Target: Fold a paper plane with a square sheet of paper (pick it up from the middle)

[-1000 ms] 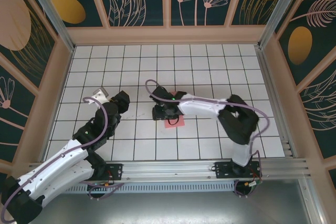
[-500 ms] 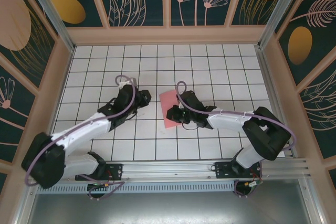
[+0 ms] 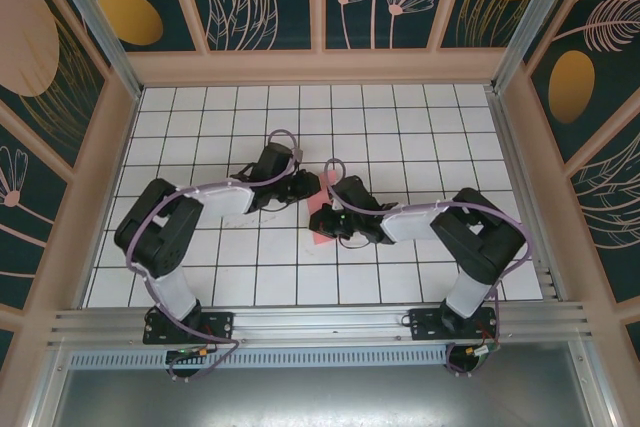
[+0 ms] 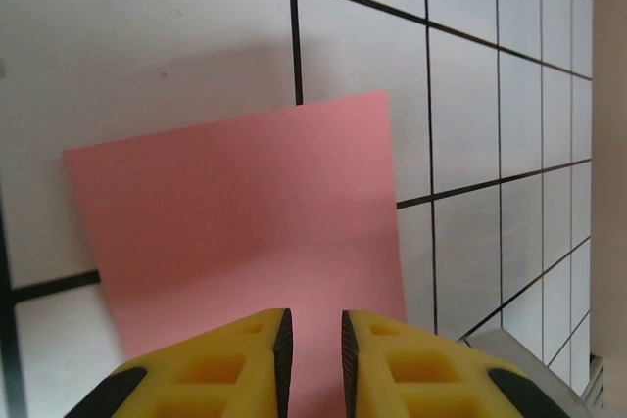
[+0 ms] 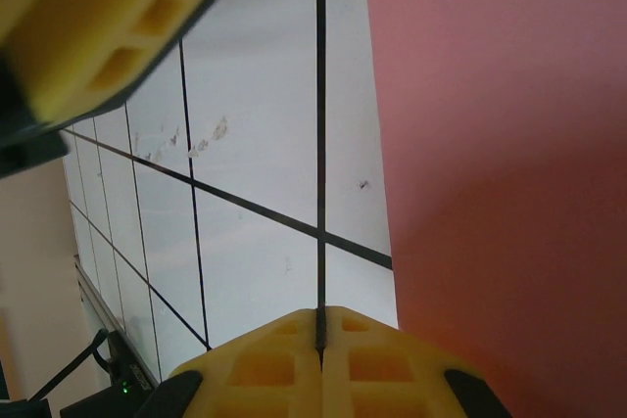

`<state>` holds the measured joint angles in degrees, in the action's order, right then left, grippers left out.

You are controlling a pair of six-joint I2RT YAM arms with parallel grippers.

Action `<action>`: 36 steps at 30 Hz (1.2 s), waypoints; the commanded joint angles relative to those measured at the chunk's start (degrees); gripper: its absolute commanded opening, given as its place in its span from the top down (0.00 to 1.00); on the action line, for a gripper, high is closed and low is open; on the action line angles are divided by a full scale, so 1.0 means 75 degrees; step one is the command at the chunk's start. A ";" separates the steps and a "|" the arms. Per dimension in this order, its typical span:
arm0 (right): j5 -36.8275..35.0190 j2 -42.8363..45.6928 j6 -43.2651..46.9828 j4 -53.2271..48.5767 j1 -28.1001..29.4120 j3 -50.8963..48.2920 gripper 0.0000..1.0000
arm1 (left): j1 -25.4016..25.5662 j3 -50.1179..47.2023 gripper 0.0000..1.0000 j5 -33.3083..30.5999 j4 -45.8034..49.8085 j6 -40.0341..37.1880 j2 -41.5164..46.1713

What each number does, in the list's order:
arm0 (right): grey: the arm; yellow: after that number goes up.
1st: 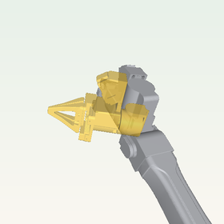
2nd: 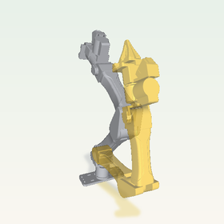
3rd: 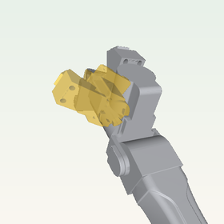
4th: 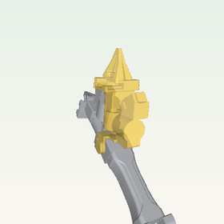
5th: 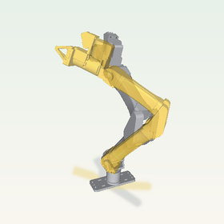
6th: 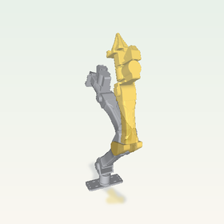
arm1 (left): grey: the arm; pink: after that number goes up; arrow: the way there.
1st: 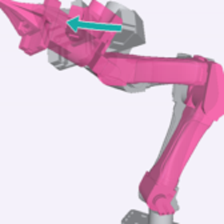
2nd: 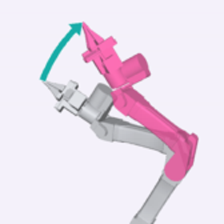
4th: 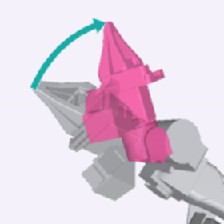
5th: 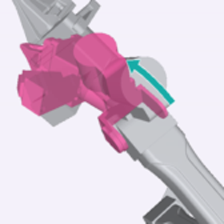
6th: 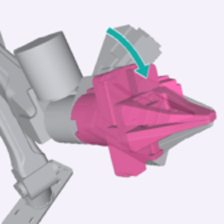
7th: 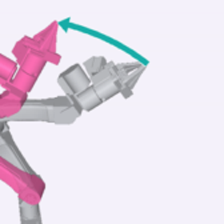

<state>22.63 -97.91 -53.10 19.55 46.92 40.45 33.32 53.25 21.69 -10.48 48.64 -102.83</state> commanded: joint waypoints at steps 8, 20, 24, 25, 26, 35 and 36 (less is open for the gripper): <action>0.0212 -0.0554 -0.0102 0.0197 -0.0003 0.0281 0.92 | -0.0026 0.0272 0.77 -0.0074 0.0086 -0.0450 -0.0985; 0.0299 -0.0433 -0.0182 0.0065 0.0211 0.0003 0.90 | -0.0032 -0.0151 0.77 -0.0247 -0.0090 -0.0382 -0.1115; 0.0097 -0.0284 -0.0116 -0.0469 0.0374 0.0056 0.89 | -0.0032 -0.0187 0.77 -0.0238 -0.0107 -0.0380 -0.1103; 0.0042 -0.0260 -0.0106 -0.0553 0.0398 0.0036 0.89 | -0.0030 -0.0186 0.77 -0.0244 -0.0103 -0.0372 -0.1094; 0.0001 -0.0227 -0.0120 -0.0646 0.0429 -0.0002 0.89 | -0.0033 -0.0197 0.77 -0.0255 -0.0103 -0.0378 -0.1114; -0.0150 -0.0209 -0.0403 -0.0959 0.0711 -0.0272 0.88 | -0.0031 -0.0233 0.77 -0.0249 -0.0149 -0.0356 -0.1147; -0.0189 -0.0179 -0.0418 -0.1009 0.0738 -0.0272 0.88 | -0.0031 -0.0233 0.77 -0.0255 -0.0143 -0.0355 -0.1149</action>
<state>21.47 -100.20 -54.83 17.47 50.94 39.97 33.21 53.19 21.67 -13.10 46.54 -109.34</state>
